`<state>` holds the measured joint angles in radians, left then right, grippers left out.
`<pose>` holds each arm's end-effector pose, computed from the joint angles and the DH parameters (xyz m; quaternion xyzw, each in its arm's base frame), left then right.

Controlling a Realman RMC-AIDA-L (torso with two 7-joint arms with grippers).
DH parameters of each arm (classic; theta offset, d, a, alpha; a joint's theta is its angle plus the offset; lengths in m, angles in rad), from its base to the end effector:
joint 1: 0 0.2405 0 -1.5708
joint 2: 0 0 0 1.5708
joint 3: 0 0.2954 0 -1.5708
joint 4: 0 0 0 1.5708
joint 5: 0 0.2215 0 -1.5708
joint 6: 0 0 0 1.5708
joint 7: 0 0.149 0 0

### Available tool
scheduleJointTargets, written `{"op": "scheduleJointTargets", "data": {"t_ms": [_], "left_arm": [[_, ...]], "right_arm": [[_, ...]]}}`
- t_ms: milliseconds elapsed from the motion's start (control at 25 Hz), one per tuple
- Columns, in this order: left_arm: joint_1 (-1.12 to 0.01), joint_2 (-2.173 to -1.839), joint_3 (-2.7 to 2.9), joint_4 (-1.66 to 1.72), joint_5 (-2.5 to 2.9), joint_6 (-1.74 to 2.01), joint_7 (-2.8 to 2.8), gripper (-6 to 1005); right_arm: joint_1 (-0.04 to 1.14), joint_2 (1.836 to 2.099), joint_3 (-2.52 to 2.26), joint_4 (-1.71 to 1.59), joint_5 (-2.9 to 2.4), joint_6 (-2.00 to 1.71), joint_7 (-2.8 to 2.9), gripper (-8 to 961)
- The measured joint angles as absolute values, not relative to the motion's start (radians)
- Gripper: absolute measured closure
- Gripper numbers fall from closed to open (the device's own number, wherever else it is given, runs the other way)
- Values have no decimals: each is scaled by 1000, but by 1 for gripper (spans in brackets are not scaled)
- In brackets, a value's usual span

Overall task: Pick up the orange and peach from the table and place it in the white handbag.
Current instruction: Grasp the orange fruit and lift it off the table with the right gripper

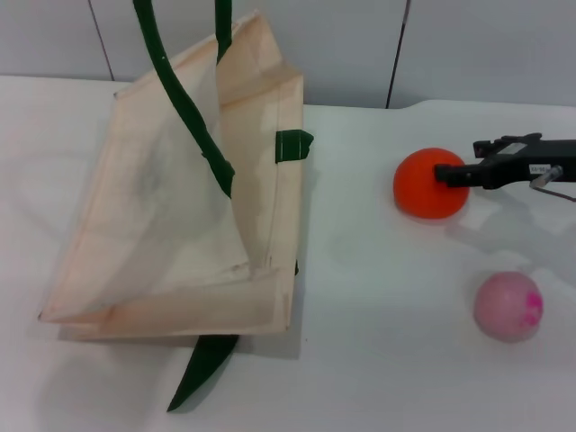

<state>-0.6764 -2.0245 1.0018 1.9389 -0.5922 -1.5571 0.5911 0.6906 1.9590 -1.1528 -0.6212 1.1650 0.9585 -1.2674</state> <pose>-0.0927 0.4052 0.1553 -0.8784 -0.1814 -0.0435 0.4400 0.2854 0.4603 -0.0188 -0.9094 0.3185 0.0688 0.2583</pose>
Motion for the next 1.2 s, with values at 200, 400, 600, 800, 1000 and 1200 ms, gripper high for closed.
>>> {"op": "scheduleJointTargets", "data": {"t_ms": [200,400,600,800,1000,1200], "left_arm": [[-678,-2025,1002,1939,-592,-1557,592,877],[-678,-2025,1002,1939,-592,-1557,593,877],[-681,-2025,1002,1948,-592,-1557,592,877],[-684,-2025,1002,1953,-592,-1558,591,877],[-686,-2025,998,1953,-592,-1558,593,877],[-689,-2025,998,1954,-592,-1559,594,877]], "right_arm": [[714,1958,-1151,-587,1152,959,-1268,66],[717,1963,-1150,-585,1144,952,-1267,66],[718,1962,-1150,-580,1144,940,-1269,67],[729,1963,-1150,-564,1144,936,-1272,67],[748,1966,-1157,-535,1144,928,-1276,68],[767,1970,-1162,-501,1140,903,-1277,68]]}}
